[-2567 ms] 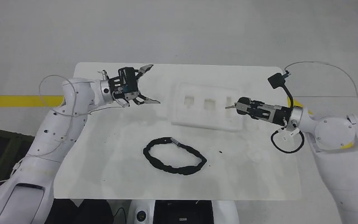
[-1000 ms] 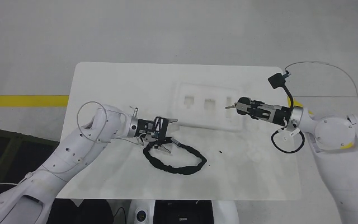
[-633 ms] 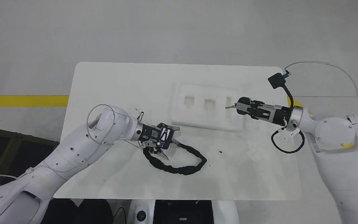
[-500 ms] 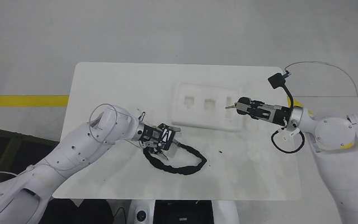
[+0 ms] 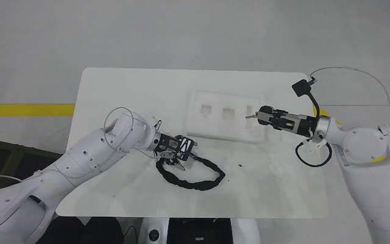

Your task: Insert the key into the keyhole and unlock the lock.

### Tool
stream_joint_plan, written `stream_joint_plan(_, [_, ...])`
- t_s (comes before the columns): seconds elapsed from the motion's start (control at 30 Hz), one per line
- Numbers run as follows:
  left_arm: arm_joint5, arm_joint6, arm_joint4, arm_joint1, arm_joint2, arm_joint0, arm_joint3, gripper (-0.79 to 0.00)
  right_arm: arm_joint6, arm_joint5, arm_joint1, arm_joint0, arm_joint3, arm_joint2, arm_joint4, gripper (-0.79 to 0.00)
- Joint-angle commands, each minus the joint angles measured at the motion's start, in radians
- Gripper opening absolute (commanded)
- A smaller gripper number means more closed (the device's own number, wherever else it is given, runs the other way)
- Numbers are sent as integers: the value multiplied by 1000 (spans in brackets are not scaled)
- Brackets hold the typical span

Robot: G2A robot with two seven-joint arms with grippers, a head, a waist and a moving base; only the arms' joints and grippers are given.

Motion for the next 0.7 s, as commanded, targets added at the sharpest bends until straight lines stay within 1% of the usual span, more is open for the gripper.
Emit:
stream_joint_plan(0.0, [0, -10, -10, -5, 5, -2, 10, -166, 0, 0, 0, 0, 0, 0, 0, -785])
stream_joint_plan(0.07, [0, -17, -17, -10, 10, -3, 19, -154, 0, 0, 0, 0, 0, 0, 0, -785])
stream_joint_plan(0.13, [0, -22, -21, -15, 13, -5, 28, -154, 0, 0, 0, 0, 0, 0, 0, -785])
stream_joint_plan(0.17, [0, -23, -26, -17, 13, -4, 33, -166, 0, 0, 0, 0, 0, 0, 0, -785])
stream_joint_plan(0.23, [0, -29, -30, -21, 12, -2, 41, -222, 0, 0, 0, 0, 0, 0, 0, -785])
stream_joint_plan(0.33, [0, -34, -31, -27, 12, 3, 50, -280, 0, 0, 0, 0, 0, 0, 0, -785])
stream_joint_plan(0.43, [0, -36, -31, -33, 10, 6, 58, -302, 0, 0, 0, 0, 0, 0, 0, -785])
stream_joint_plan(0.53, [0, -36, -30, -39, 7, 8, 66, -394, 0, 0, 0, 0, 0, 0, 0, -785])
stream_joint_plan(0.6, [0, -36, -29, -42, 5, 9, 71, -419, 0, 0, 0, 0, 0, 0, 0, -785])
stream_joint_plan(0.67, [0, -35, -33, -45, 1, 10, 80, -471, 0, 0, 0, 0, 0, 0, 0, -785])
